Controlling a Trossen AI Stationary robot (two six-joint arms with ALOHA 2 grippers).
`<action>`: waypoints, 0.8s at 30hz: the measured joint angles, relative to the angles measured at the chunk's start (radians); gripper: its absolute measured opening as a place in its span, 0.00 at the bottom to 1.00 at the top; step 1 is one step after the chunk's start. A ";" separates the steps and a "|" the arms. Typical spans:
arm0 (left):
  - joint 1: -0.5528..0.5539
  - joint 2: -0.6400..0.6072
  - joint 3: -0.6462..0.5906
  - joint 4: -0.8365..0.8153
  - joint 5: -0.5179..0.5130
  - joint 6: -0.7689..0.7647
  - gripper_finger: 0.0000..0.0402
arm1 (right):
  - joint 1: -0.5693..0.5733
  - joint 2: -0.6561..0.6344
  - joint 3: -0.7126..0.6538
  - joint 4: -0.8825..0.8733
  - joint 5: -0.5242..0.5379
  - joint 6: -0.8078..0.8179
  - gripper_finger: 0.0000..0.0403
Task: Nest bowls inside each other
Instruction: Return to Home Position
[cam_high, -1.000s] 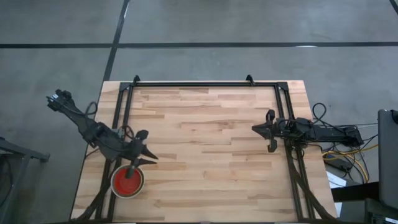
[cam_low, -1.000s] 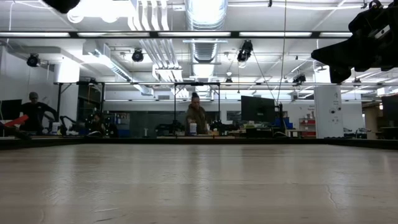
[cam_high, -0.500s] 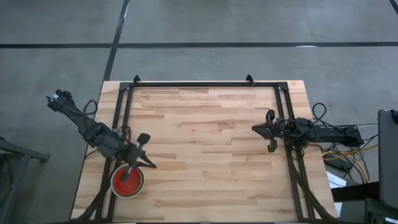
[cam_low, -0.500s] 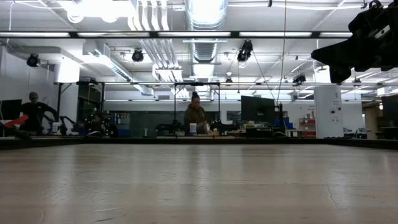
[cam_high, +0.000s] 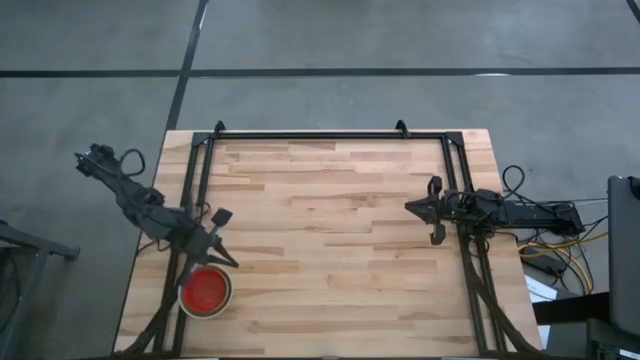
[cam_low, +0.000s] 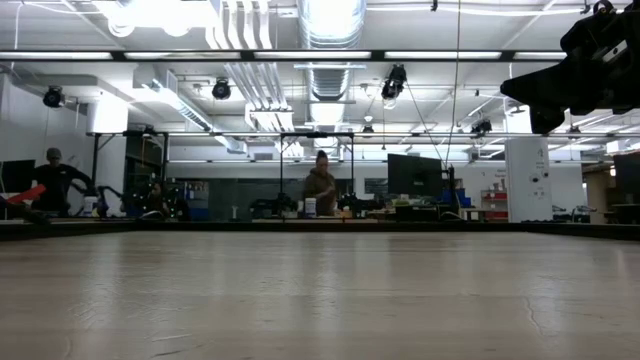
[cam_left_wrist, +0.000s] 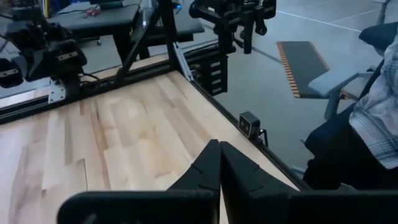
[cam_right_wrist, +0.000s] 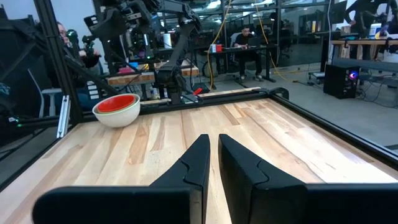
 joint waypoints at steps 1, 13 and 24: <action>0.000 -0.010 0.000 -0.008 -0.001 0.000 0.01 | 0.000 0.000 0.000 0.000 0.000 -0.001 0.08; 0.001 -0.161 0.000 -0.041 -0.090 0.113 0.00 | 0.000 0.000 0.000 0.000 0.000 -0.001 0.08; 0.001 -0.229 -0.015 -0.040 -0.230 0.291 0.01 | 0.000 0.000 0.000 0.000 0.000 0.000 0.08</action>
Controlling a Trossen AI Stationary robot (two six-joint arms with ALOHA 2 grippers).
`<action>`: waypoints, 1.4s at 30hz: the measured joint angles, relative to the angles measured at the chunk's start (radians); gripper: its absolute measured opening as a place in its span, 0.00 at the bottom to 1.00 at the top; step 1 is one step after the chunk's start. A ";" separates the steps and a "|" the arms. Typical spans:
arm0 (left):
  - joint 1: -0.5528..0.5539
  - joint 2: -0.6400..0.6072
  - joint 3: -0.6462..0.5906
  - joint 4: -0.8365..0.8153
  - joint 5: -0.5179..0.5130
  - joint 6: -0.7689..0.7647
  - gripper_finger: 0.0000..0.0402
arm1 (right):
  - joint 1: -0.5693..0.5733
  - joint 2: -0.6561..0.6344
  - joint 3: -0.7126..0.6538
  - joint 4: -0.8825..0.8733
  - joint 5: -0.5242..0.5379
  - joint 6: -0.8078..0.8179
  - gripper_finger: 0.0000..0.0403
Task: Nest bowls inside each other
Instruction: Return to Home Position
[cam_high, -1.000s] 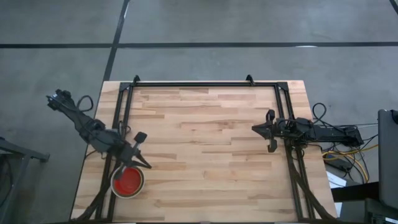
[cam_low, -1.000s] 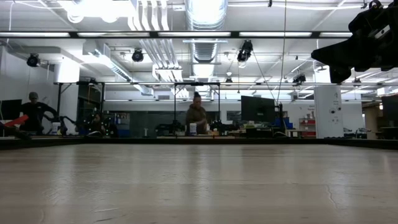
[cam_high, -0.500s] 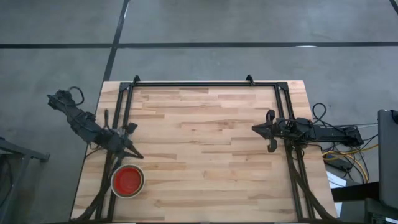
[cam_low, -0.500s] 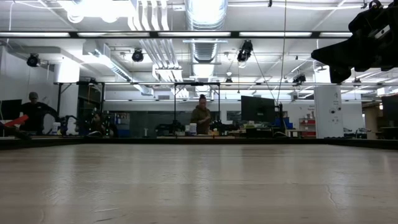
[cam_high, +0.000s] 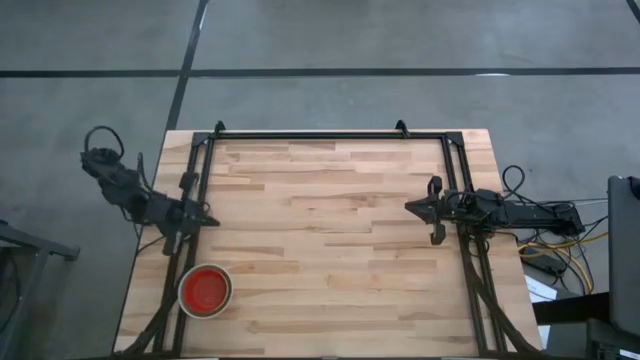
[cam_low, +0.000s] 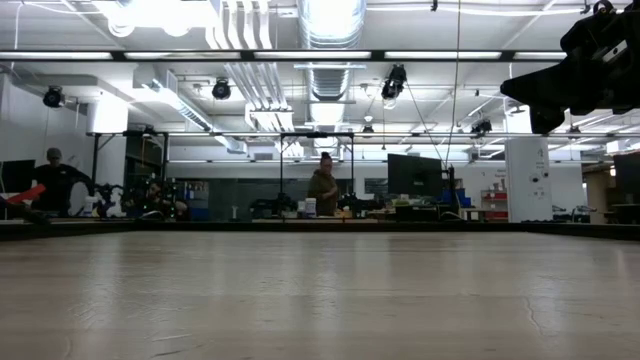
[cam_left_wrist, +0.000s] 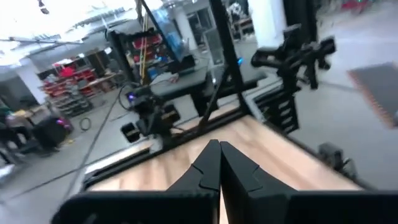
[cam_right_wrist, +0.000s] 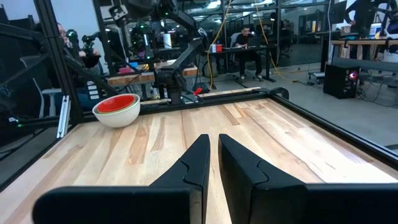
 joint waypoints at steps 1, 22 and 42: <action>0.000 -0.001 -0.004 0.001 -0.007 0.023 0.00 | 0.000 0.000 0.000 0.000 0.000 0.000 0.08; 0.000 -0.023 -0.373 0.543 0.064 0.246 0.00 | 0.000 0.000 0.000 0.000 0.000 -0.002 0.08; 0.000 -0.179 -0.593 0.530 0.251 0.106 0.01 | 0.000 0.000 0.000 0.000 0.000 -0.001 0.08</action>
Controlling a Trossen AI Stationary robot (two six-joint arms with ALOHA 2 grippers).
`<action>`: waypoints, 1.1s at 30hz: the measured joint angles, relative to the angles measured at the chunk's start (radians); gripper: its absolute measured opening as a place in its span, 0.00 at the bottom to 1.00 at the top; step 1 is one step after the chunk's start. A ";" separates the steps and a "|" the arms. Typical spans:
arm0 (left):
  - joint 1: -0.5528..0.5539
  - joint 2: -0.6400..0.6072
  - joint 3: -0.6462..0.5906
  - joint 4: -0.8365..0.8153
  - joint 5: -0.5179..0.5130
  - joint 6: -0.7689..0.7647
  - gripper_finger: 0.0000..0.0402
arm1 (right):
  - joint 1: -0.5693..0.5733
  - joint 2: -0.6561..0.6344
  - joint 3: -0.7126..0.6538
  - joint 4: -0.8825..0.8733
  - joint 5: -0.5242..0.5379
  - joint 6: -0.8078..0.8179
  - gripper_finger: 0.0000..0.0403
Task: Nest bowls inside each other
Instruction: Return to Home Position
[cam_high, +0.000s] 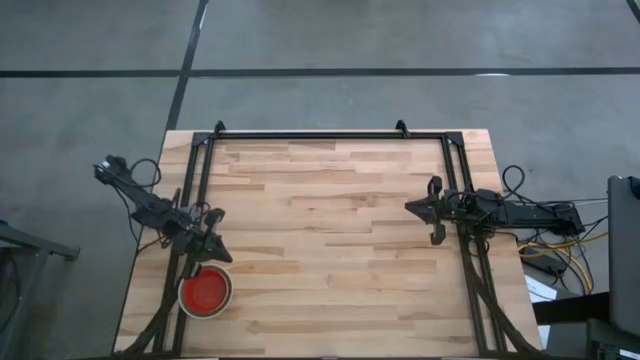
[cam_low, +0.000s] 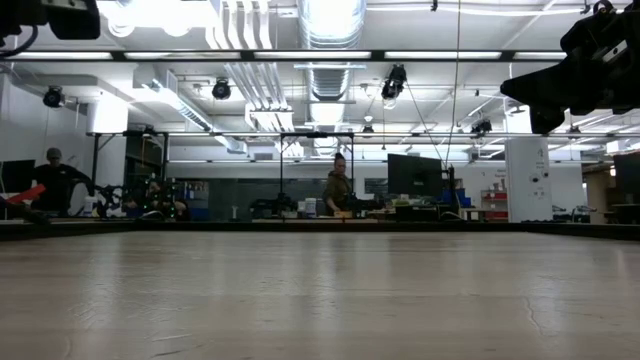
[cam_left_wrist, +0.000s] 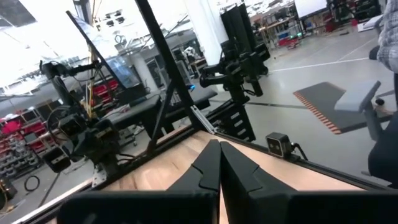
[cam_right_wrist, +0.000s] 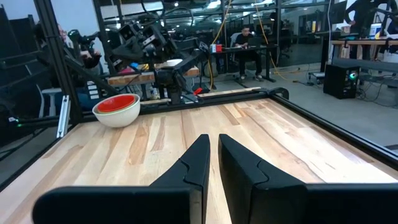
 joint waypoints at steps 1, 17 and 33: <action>0.000 -0.007 -0.007 0.001 0.004 -0.004 0.01 | 0.000 0.000 0.000 0.000 0.000 0.000 0.08; 0.000 -0.105 -0.143 0.028 0.029 -0.074 0.01 | 0.000 0.000 0.000 0.000 0.000 0.001 0.08; 0.000 -0.112 -0.145 -0.007 0.031 -0.068 0.03 | 0.000 0.000 0.000 0.000 0.000 0.000 0.08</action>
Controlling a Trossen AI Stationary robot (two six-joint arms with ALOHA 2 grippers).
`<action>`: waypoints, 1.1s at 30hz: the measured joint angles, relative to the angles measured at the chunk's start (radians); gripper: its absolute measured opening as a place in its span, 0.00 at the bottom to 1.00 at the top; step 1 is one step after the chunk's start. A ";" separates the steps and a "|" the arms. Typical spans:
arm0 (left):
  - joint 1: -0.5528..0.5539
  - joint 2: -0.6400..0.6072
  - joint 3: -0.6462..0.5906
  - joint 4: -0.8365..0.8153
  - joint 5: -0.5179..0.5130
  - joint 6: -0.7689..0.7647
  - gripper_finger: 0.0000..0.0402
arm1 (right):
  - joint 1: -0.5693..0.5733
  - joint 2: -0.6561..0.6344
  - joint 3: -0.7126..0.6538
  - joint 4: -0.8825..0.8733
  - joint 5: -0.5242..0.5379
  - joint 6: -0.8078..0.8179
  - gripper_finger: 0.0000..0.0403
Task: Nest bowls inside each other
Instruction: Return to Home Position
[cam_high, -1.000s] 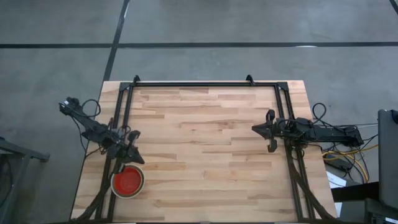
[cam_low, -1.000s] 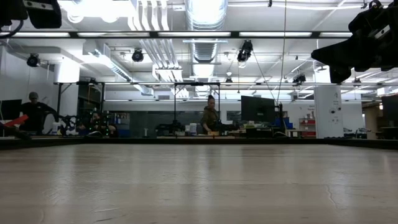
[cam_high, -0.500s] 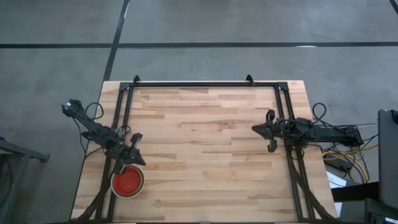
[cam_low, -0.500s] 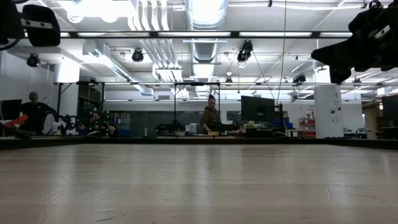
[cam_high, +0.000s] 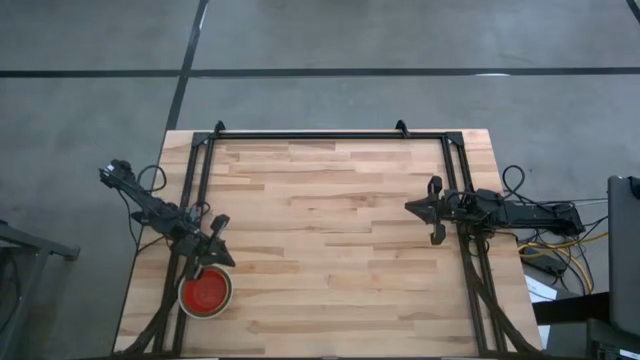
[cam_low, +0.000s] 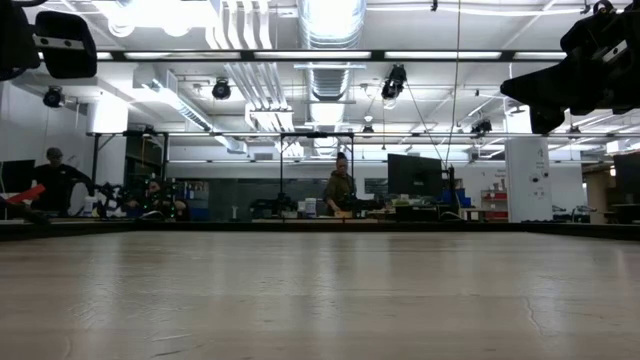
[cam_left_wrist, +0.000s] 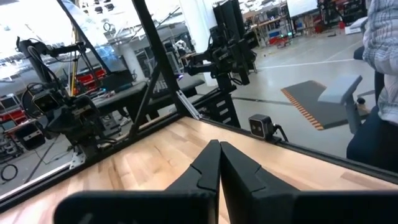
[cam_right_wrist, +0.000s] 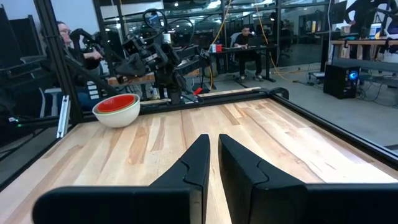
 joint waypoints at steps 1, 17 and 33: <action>0.000 0.000 0.000 -0.002 0.000 0.001 0.04 | 0.000 0.000 0.000 0.000 0.000 0.000 0.08; 0.000 0.000 -0.001 -0.035 -0.001 -0.008 0.04 | 0.000 0.000 0.000 0.000 0.000 0.001 0.08; 0.000 0.000 -0.002 -0.035 -0.001 -0.009 0.03 | 0.000 0.000 0.000 0.000 0.000 0.001 0.08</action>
